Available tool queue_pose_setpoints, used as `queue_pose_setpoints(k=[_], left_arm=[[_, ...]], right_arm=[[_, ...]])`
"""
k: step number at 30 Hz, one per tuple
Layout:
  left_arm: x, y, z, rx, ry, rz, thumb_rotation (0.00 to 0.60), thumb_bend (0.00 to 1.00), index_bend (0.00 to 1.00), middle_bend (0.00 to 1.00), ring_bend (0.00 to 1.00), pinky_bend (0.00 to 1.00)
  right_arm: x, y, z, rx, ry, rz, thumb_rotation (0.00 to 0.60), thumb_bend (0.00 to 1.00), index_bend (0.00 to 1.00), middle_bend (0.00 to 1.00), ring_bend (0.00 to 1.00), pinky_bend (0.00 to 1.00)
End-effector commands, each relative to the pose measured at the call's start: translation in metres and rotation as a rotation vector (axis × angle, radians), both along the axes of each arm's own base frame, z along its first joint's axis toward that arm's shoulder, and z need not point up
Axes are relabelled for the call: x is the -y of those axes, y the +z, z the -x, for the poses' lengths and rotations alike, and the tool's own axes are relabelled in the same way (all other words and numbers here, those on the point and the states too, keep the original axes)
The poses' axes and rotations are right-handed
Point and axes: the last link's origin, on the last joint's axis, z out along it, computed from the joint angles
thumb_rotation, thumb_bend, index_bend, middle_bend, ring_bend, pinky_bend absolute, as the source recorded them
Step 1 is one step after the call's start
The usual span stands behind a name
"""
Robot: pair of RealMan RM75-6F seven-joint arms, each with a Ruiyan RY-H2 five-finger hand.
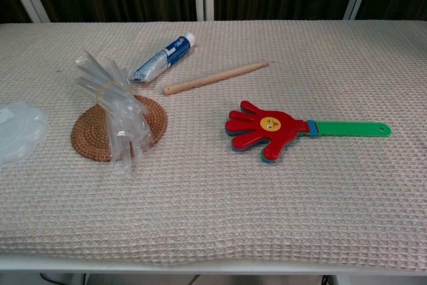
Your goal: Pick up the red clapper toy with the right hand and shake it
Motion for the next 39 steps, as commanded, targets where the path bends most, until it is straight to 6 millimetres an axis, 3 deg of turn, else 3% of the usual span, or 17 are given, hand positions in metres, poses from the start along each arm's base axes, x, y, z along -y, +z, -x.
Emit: queue_pose_setpoints(k=[1,16,23,29,39], left_arm=[[0.0,0.0,0.001,0.024,-0.002,-0.008,0.6,0.21,0.06,0.1,0.0,0.13],[0.004,0.002,0.0,0.022,0.002,-0.004,0.6,0.21,0.06,0.1,0.0,0.12],[0.006,0.001,0.003,0.032,0.009,0.011,0.6,0.21,0.06,0.1,0.0,0.13],[0.003,0.001,0.003,0.041,-0.002,0.014,0.6,0.21,0.06,0.1,0.0,0.13],[0.008,0.0,0.007,0.054,0.001,0.034,0.6,0.21,0.06,0.1,0.0,0.13]], right_arm=[[0.0,-0.001,0.0,0.0,-0.002,-0.008,0.6,0.14,0.0,0.0,0.0,0.0],[0.012,-0.016,-0.021,0.02,0.035,-0.102,0.6,0.14,0.0,0.0,0.0,0.0],[0.045,-0.045,-0.058,0.089,0.071,-0.28,0.6,0.14,0.0,0.0,0.0,0.0],[0.076,-0.073,-0.093,0.05,0.085,-0.324,0.6,0.17,0.04,0.0,0.0,0.0],[0.091,-0.11,-0.138,0.017,0.061,-0.383,0.6,0.18,0.09,0.0,0.0,0.0]])
